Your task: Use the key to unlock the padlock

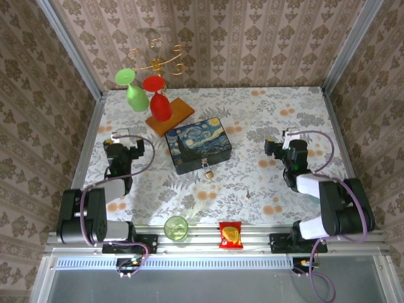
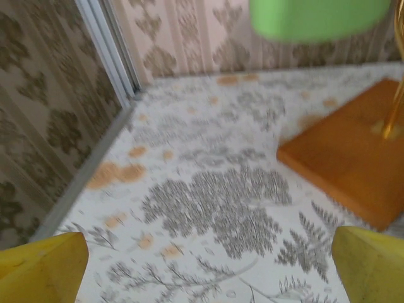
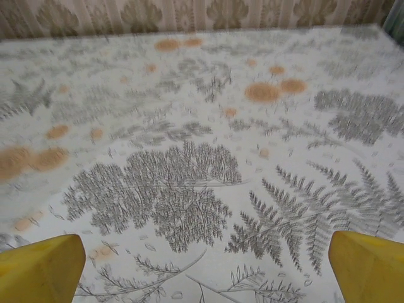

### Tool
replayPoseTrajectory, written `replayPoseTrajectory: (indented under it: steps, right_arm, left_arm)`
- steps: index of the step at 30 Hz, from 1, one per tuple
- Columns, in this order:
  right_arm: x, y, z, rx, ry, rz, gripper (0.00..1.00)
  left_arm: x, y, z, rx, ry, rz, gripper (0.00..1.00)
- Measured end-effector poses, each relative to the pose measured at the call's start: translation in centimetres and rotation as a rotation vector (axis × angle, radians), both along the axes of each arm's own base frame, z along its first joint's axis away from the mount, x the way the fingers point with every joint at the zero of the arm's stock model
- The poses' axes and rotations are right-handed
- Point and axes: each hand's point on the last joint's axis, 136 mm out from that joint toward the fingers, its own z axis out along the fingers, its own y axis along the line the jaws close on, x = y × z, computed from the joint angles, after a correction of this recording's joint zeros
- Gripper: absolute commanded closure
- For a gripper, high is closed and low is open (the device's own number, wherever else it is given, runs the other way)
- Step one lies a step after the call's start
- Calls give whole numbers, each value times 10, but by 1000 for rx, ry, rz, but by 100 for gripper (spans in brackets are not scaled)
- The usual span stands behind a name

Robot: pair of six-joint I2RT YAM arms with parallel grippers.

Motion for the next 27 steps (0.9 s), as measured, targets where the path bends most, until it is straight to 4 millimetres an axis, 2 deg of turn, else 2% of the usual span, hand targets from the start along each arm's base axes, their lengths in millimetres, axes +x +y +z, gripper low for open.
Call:
replayPoseTrajectory:
  steps: [2,5,8,12,16,19,21,27]
  right_arm:
    - [1,3,26,34,-21,5,0]
    - [5,12,64,111,-56,32,0]
    - [-1,25,80,201,-54,82,0]
    - [-19,46,63,295,66,136,0]
    - [-48,85,61,348,151,226,0]
    - [-75,111,65,385,182,296,4]
    - [-91,117,58,414,218,299,9]
    - [-144,130,-8,387,472,261,16]
  left_arm:
    - [-6,1,15,-7,-28,18,0]
    - [-16,-8,23,-22,-12,24,0]
    - [-29,-22,34,-40,-3,7,0]
    - [-51,-32,59,-144,-50,-20,0]
    - [-73,-52,76,-319,-74,-112,0]
    - [-90,-84,77,-429,-28,-223,0]
    - [-102,-108,78,-477,14,-300,0]
    - [-145,-201,86,-623,88,-595,0]
